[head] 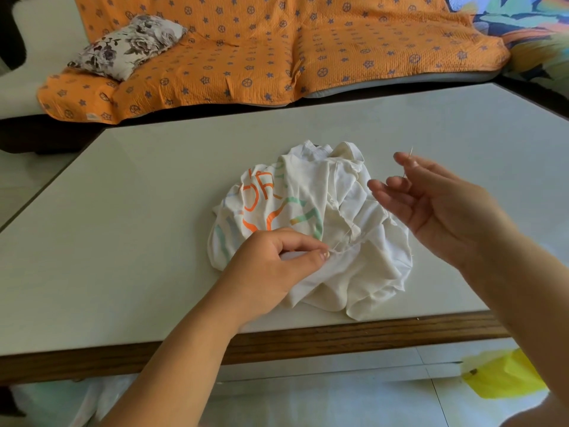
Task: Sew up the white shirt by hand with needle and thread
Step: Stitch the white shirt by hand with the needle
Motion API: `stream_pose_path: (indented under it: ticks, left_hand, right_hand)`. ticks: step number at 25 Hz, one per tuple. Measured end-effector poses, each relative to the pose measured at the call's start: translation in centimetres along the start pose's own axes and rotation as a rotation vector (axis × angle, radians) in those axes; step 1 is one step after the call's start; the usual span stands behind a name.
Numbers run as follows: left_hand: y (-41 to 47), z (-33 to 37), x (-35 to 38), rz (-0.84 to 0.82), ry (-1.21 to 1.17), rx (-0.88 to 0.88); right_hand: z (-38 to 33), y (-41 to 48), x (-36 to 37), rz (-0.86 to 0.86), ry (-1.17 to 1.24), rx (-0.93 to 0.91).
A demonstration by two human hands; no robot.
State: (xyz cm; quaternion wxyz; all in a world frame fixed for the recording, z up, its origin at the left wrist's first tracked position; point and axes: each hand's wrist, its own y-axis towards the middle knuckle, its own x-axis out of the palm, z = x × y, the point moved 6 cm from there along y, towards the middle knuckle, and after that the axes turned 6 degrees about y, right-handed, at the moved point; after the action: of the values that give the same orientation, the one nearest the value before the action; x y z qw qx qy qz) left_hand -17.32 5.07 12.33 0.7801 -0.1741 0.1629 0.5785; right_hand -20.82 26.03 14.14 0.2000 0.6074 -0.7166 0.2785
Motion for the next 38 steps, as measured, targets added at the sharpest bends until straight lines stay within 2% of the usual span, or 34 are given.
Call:
stream_pose_path:
  ticks: [8, 13, 18, 22, 24, 26, 38]
  left_hand:
    - [0.0, -0.3, 0.1, -0.042, -0.082, -0.041]
    - [0.0, -0.5, 0.0, -0.065, -0.136, -0.064]
    - [0.0, -0.8, 0.0, -0.066, -0.109, -0.074]
    - [0.1, -0.6, -0.3, -0.062, -0.028, -0.047]
    - [0.0, -0.3, -0.5, -0.05, 0.025, -0.022]
    - [-0.1, 0.0, -0.6, -0.029, 0.064, 0.011]
    - [-0.3, 0.8, -1.4, 0.084, 0.13, 0.108]
  right_hand:
    - [-2.5, 1.5, -2.5, 0.146, -0.657, -0.398]
    - [-2.3, 2.3, -3.4, 0.177, -0.935, -0.466]
    - [-1.8, 1.7, -2.9, 0.161, -1.075, -0.408]
    - [-0.5, -2.3, 1.5, -0.075, -1.098, -0.344]
    - [1.3, -4.5, 3.0, -0.216, -1.056, -0.221]
    - [2.9, -5.6, 3.3, -0.28, -1.005, -0.108]
    - [3.4, -5.8, 2.6, -0.293, -1.067, -0.011]
